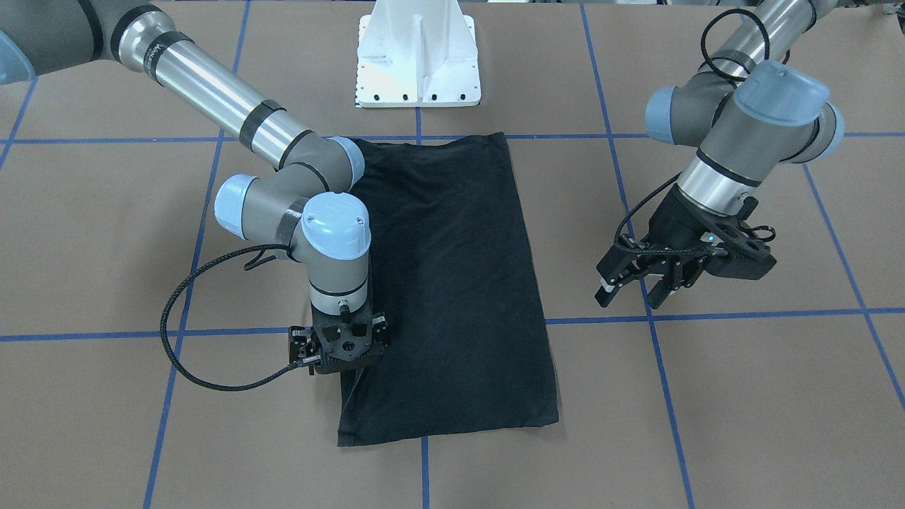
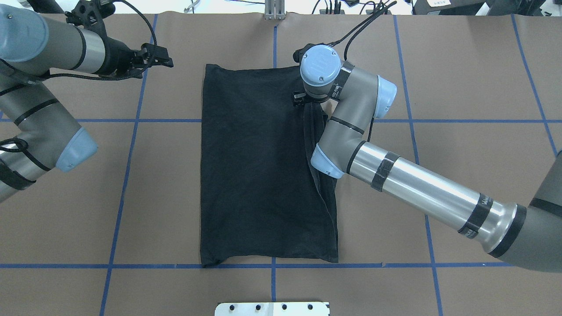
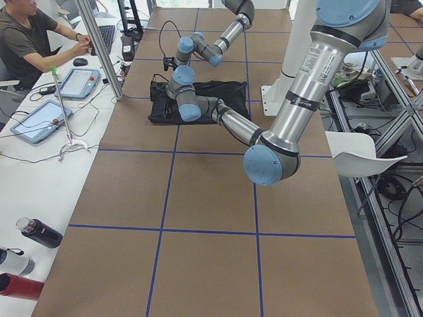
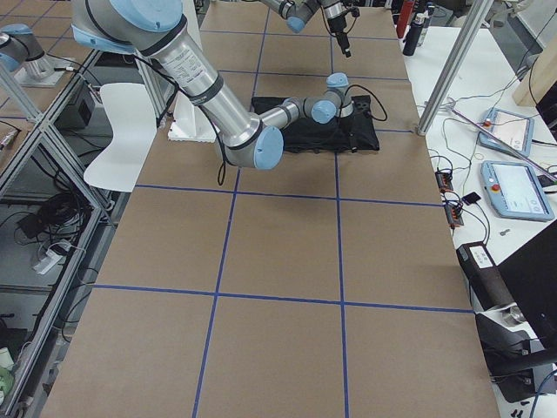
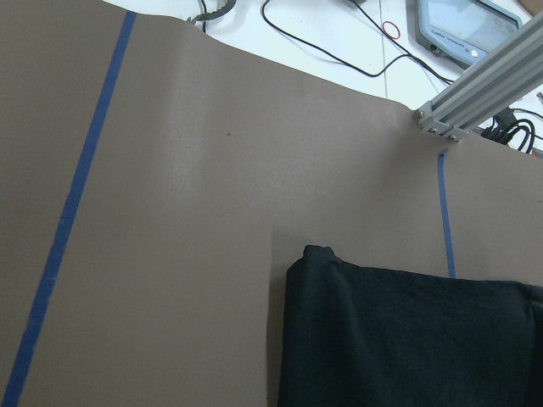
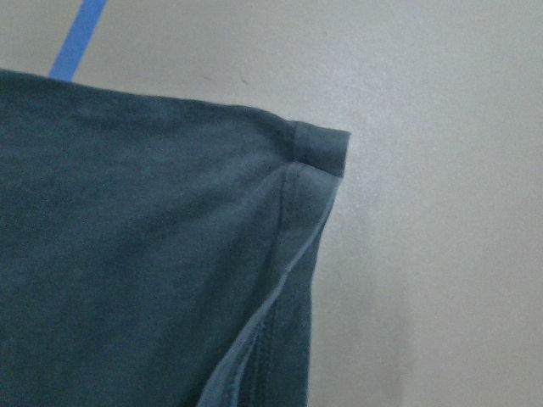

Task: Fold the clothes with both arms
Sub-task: 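Slide the right gripper along the folded edge to the shirt's far corner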

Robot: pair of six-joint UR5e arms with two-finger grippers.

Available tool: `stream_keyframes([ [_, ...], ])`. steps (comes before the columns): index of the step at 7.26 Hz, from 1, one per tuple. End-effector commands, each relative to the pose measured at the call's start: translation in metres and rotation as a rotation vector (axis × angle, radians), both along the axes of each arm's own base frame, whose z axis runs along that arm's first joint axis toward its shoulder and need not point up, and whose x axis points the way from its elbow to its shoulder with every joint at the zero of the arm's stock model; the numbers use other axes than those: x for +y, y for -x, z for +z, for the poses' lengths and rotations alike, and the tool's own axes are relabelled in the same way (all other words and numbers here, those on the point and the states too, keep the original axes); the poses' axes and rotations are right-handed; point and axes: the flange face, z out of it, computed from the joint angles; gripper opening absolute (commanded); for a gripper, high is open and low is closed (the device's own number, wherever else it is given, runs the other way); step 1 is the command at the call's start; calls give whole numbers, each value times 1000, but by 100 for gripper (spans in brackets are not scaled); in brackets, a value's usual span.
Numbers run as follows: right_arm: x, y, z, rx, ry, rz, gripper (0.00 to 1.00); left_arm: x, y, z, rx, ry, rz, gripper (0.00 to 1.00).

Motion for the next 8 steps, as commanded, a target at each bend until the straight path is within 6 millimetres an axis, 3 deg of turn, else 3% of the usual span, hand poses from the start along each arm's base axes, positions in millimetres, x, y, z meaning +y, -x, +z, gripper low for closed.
stream_keyframes([
  [1, 3, -27, 20, -6, 3, -34, 100, 0, 0, 0, 0, 0, 0, 100],
  [3, 10, -39, 32, -15, 11, -42, 100, 0, 0, 0, -1, 1, 0, 100],
  [5, 17, -44, 25, -34, 0, -45, 100, 0, 0, 0, -2, 2, 0, 100],
  [6, 24, -46, 12, -55, 17, -68, 100, 0, 0, 0, -2, 2, 0, 100],
  [8, 54, -79, -29, -143, 17, -101, 100, 0, 0, -3, 3, -4, 0, 100],
])
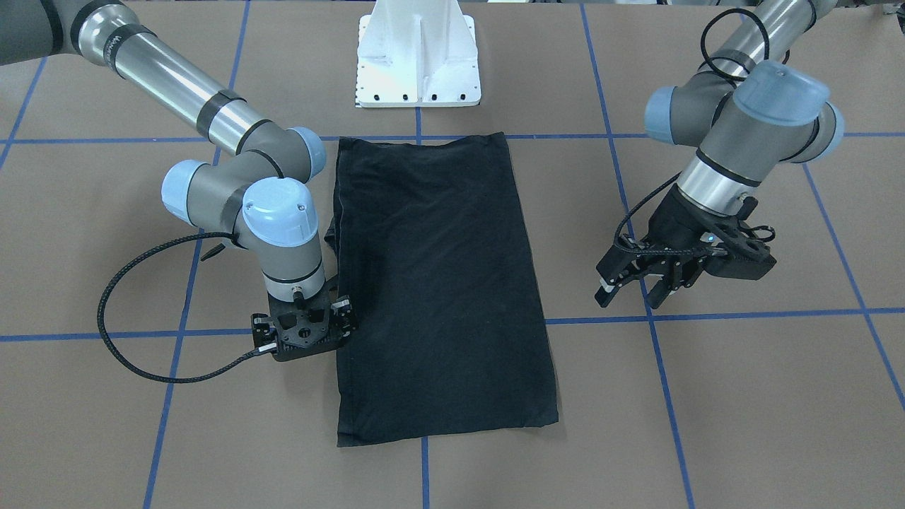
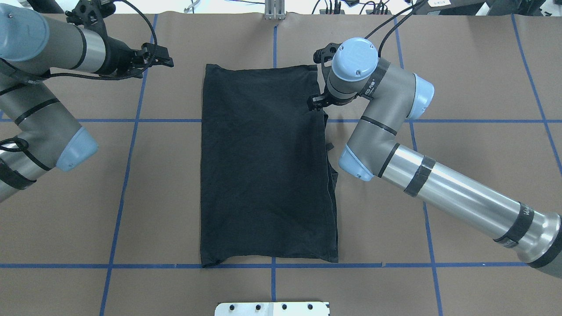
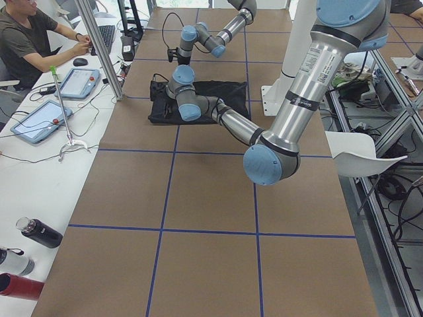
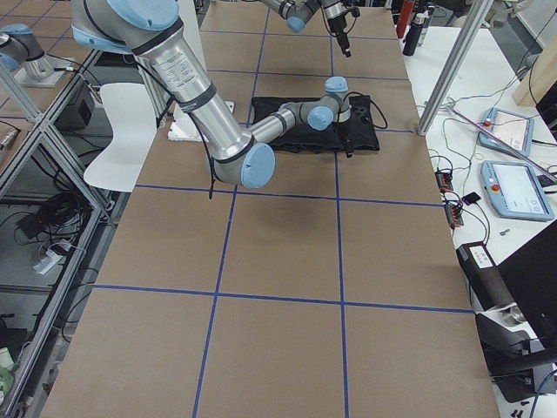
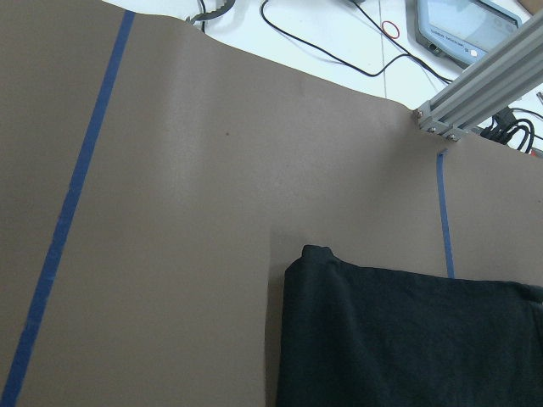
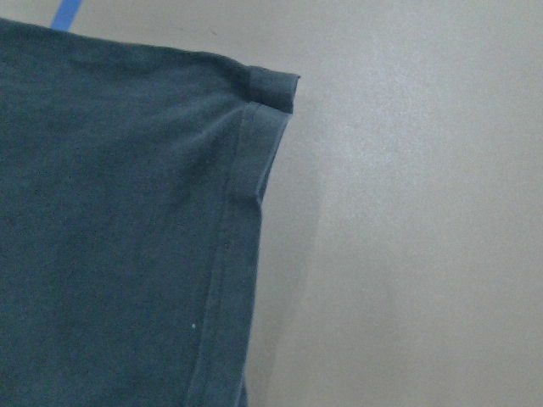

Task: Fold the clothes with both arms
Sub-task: 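Move the left gripper to the near corner while the right gripper shifts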

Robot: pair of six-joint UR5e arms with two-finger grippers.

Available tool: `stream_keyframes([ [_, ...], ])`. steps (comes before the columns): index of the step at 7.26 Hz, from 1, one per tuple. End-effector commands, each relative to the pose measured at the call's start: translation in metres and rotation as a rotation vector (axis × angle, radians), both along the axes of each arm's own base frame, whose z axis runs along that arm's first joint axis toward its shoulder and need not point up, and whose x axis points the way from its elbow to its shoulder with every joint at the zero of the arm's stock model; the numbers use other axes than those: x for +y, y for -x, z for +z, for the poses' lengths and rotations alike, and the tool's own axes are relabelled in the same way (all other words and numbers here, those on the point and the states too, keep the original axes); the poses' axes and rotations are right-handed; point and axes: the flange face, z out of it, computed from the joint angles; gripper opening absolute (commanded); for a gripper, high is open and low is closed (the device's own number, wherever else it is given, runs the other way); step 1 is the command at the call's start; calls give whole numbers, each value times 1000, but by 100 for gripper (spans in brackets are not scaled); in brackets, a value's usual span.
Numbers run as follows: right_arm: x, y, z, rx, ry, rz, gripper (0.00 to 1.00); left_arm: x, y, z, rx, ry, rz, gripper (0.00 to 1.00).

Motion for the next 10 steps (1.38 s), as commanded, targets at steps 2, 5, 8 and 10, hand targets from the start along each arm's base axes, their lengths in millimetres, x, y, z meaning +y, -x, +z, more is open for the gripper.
stream_keyframes([
  [2, 55, -68, -32, -186, 71, -56, 100, 15, 2, -11, 46, 1, 87, 100],
  [5, 112, -121, -36, -327, 224, -33, 100, 65, 19, -6, 161, 75, 164, 100],
  [8, 145, -147, -46, -440, 382, 43, 100, 160, -36, -20, 327, 227, 215, 100],
  [10, 168, -142, -20, -500, 398, 27, 100, 221, -95, 4, 291, 289, 206, 100],
])
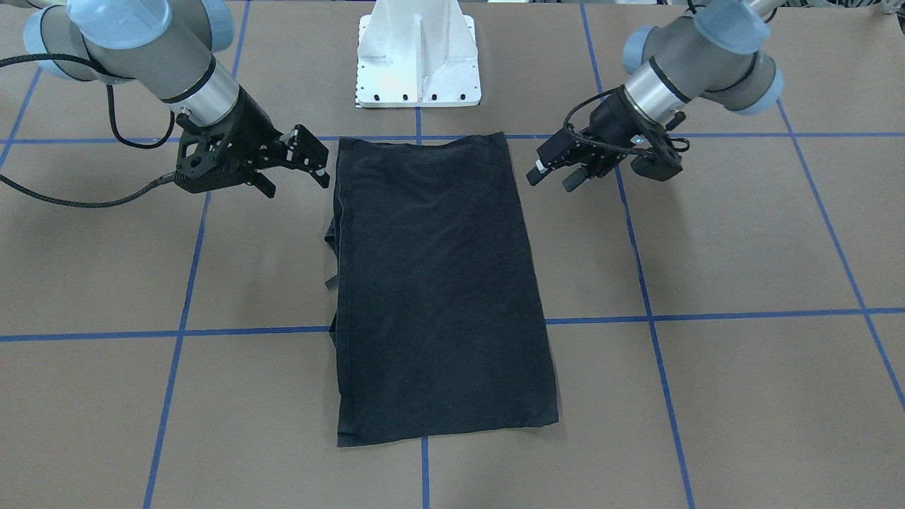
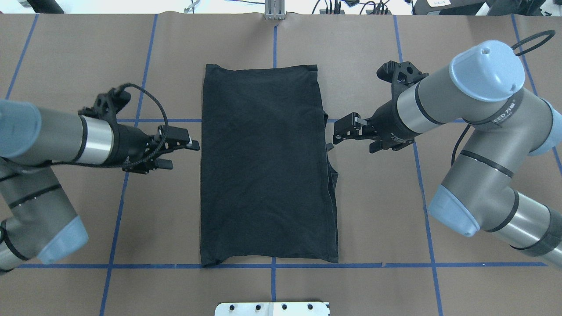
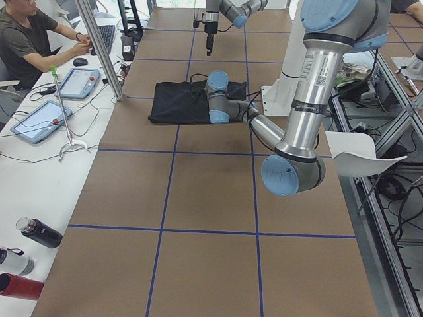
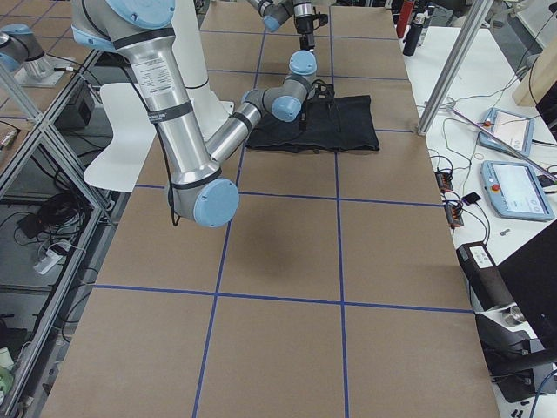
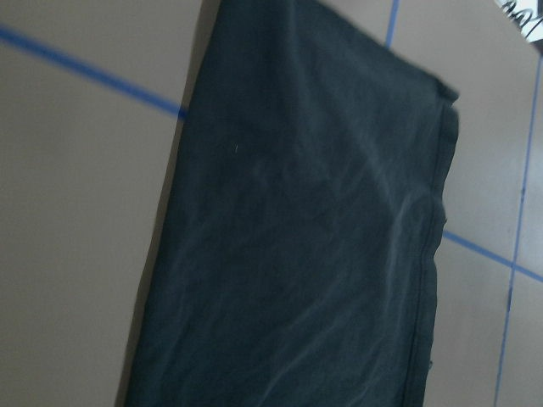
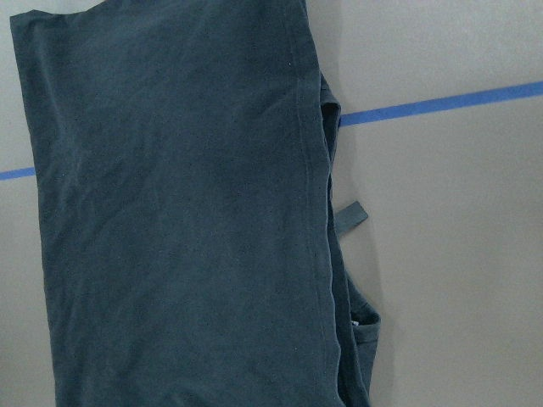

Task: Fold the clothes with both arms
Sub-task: 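Move the left gripper to the near corner while the right gripper shifts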

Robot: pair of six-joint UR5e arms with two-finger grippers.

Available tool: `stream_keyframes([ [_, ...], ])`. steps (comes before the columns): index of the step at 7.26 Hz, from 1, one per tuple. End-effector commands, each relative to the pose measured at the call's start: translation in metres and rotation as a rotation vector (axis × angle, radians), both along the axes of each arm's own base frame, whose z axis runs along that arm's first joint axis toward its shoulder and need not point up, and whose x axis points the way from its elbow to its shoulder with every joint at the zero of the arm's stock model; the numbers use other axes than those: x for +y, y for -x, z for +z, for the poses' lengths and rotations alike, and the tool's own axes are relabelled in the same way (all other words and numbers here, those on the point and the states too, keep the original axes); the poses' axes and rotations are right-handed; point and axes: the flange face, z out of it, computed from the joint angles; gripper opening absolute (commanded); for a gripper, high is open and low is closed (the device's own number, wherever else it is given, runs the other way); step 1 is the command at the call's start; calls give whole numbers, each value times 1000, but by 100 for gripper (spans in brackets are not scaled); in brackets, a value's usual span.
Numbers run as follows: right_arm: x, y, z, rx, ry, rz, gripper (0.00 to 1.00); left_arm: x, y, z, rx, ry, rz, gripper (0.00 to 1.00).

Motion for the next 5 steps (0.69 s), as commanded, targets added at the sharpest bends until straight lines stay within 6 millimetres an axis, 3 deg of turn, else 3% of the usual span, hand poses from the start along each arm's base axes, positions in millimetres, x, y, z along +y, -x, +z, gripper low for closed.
stream_keyframes([
  [1, 21, 7, 21, -39, 12, -9, 100, 64, -47, 16, -26, 63, 19, 100],
  [2, 27, 18, 25, -29, 11, -20, 100, 89, -69, 25, -69, 72, 29, 100],
  [4, 29, 19, 25, -30, 10, -21, 100, 127, -102, 31, -135, 135, 69, 100],
  [5, 29, 19, 23, -33, 9, -21, 100, 133, -108, 28, -145, 134, 68, 100],
])
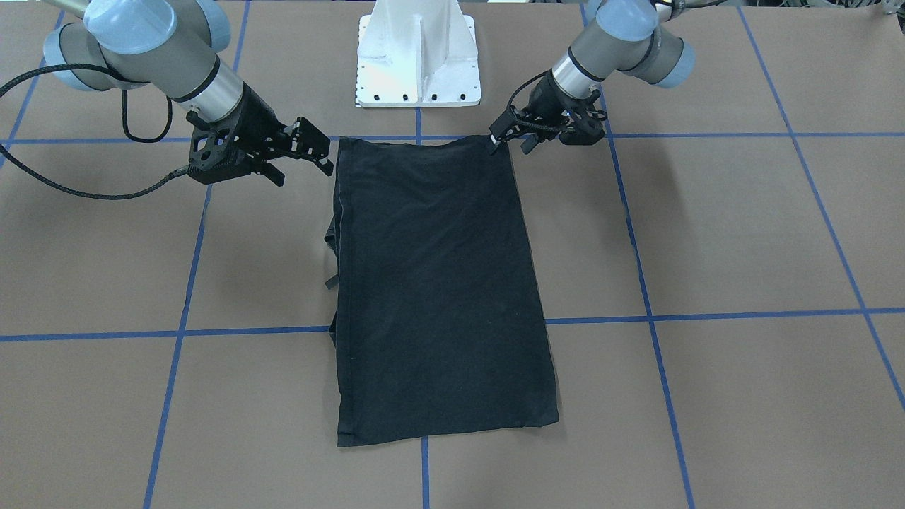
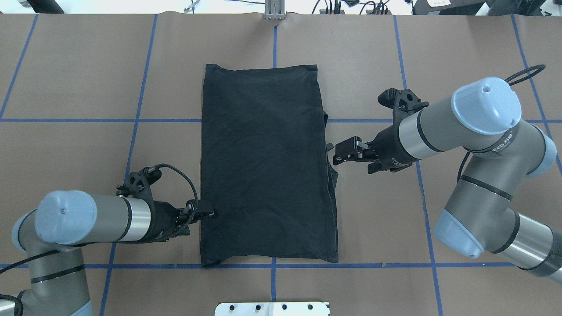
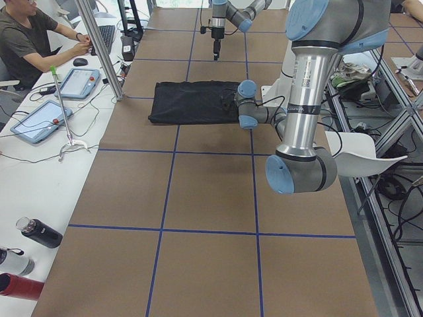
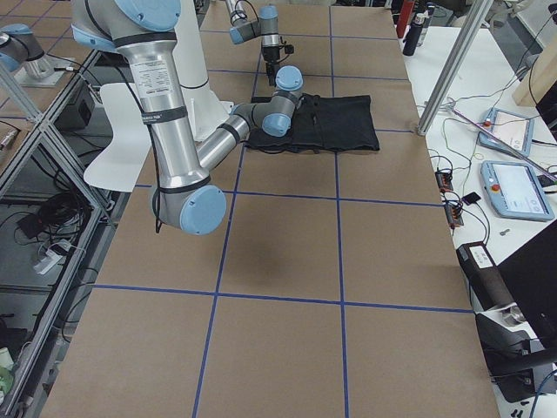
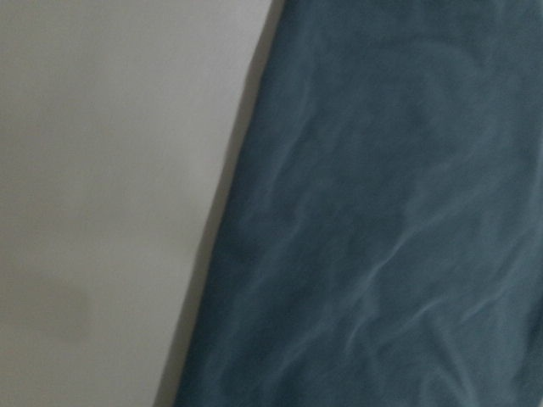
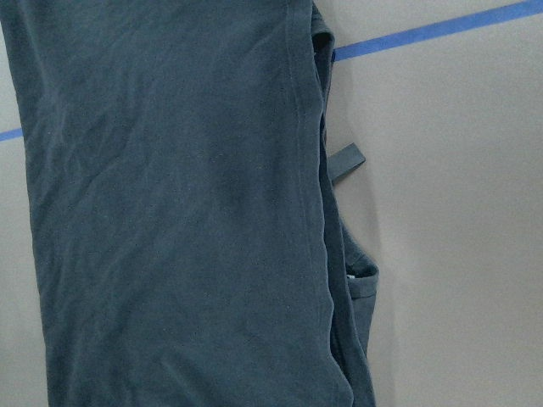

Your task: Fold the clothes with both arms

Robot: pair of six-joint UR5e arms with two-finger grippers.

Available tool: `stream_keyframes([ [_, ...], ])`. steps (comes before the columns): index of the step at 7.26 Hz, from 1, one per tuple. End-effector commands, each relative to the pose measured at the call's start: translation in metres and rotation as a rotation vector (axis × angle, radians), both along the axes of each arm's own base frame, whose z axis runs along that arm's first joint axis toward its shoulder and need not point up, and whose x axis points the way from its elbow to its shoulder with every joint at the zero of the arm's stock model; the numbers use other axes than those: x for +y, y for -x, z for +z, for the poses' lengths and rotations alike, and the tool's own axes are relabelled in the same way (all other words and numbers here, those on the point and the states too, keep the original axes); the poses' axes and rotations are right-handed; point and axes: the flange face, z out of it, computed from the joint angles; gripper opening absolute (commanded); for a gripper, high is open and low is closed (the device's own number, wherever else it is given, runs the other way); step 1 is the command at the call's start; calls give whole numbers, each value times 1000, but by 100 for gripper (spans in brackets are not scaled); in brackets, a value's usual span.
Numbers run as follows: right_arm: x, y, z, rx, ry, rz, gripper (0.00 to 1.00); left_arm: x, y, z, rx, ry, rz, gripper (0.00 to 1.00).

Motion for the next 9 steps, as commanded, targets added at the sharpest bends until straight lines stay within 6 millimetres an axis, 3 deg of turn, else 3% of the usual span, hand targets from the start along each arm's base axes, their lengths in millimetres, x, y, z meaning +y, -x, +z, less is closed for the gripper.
stream_keyframes([
  [1, 1, 0, -3, -5, -3, -2, 100, 24, -19, 0, -33, 13, 28, 100],
  [2, 2, -1, -4, -9, -3, -4, 100, 31, -25, -1, -43, 21, 41, 98],
  [4, 3, -2, -4, -10, 0, -8, 100, 37, -34, -10, -55, 23, 54, 84],
  [9, 4, -4, -7, -17, -3, -14, 100, 39, -34, -6, -72, 19, 60, 83],
])
